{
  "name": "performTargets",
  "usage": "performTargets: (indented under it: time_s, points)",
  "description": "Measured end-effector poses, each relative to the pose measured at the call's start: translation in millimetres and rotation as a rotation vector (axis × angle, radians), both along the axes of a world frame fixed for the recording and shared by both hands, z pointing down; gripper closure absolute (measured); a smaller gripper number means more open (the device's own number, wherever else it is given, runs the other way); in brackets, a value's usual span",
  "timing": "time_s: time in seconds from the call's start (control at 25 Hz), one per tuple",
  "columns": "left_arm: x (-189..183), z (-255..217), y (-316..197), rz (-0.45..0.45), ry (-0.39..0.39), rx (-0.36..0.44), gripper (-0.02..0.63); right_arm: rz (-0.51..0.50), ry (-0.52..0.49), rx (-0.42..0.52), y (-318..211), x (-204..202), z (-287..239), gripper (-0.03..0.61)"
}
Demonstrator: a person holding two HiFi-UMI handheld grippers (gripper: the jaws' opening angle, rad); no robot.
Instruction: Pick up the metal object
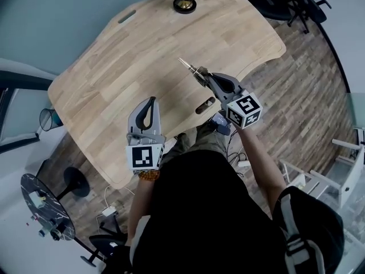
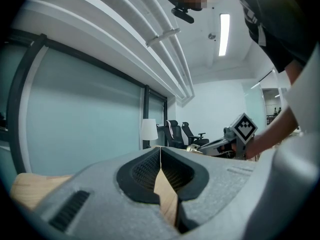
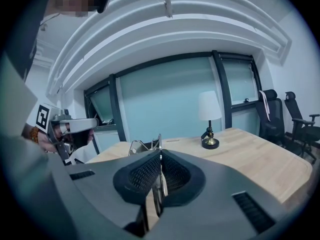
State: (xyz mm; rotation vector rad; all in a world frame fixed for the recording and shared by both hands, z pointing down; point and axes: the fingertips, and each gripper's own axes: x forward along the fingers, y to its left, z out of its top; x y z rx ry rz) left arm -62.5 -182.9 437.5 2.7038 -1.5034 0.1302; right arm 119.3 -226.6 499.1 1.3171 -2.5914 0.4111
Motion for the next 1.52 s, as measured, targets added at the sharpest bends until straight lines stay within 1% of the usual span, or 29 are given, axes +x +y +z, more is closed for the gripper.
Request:
performTargets:
  time_s: [0.28, 0.44, 0.6, 1.08, 1.52]
  points:
    - [1.2, 12.7, 4.2, -0.008, -0.005, -0.015, 0.595, -0.013, 0.039, -0.040, 7.2, 3.3, 27.5, 0.574]
    - [-2.2, 15.6, 4.1, -0.027, 0.000, -0.020, 0.595, -0.024, 0.054, -0.052, 7.5, 2.7, 35.1, 0.574]
    - [-1.7, 15.4, 6.8, -0.028, -0.001, -0.017, 0.595, -0.041, 0.072, -0.056, 3.4, 1.1, 41.1, 0.574]
    - [-6.9, 30.8, 15.2, -0.063, -0.004, -0.067, 0.595, -0.156, 0.208, -0.042, -31.7, -10.5, 61.8, 0.574]
    - [-8.0, 36.5, 16.0, -0.079, -0.008, -0.068, 0.595, -0.232, 0.279, -0.079, -52.9, -30.6, 96.6, 0.574]
